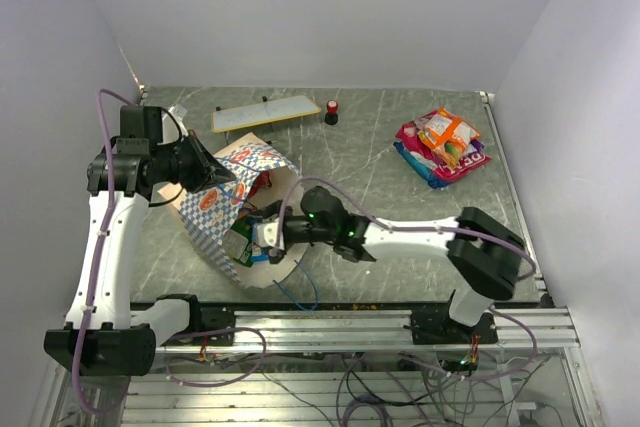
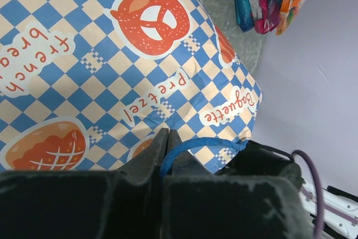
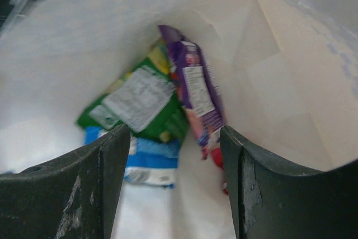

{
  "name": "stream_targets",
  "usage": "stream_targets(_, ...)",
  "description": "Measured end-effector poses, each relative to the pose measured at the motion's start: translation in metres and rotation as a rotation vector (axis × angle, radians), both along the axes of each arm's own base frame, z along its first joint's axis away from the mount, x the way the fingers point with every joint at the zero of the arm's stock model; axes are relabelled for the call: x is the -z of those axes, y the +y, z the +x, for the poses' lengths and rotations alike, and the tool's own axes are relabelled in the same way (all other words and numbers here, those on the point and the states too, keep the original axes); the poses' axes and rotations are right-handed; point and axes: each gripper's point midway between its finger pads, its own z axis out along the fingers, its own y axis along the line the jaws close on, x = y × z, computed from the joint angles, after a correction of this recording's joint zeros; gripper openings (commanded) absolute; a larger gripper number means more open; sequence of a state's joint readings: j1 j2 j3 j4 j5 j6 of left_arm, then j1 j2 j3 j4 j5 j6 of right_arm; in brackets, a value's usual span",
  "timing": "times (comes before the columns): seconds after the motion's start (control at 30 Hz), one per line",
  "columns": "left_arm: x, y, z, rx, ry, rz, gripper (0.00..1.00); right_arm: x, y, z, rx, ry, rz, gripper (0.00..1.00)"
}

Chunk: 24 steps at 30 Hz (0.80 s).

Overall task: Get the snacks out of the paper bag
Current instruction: Take out the snack from the paper bag.

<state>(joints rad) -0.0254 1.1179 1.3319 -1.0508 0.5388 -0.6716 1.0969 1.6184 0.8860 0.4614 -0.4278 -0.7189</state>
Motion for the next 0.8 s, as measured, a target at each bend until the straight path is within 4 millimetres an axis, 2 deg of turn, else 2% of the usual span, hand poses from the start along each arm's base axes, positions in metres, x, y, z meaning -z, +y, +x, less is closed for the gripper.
stream_targets(0.1,-0.003,0.0,-0.002,-0.001,-0.006,0.001,0.07,0.007,0.025,0.02,0.015,-0.07,0.008,0.65)
stream_targets(0.23,-0.006,0.0,-0.004,0.0,-0.007,0.002,0.07,0.014,0.047,0.041,0.03,-0.16,-0.001,0.65)
stream_targets(0.4,-0.009,0.001,-0.007,0.004,-0.003,0.006,0.07,0.025,0.058,0.058,0.057,-0.233,-0.026,0.64)
stream_targets(0.6,-0.019,0.001,-0.006,0.011,-0.027,0.015,0.07,0.055,0.065,0.069,0.063,-0.271,-0.095,0.6)
stream_targets(0.8,-0.018,0.002,-0.006,0.02,-0.02,0.024,0.07,0.073,0.074,0.088,0.128,-0.283,-0.12,0.54)
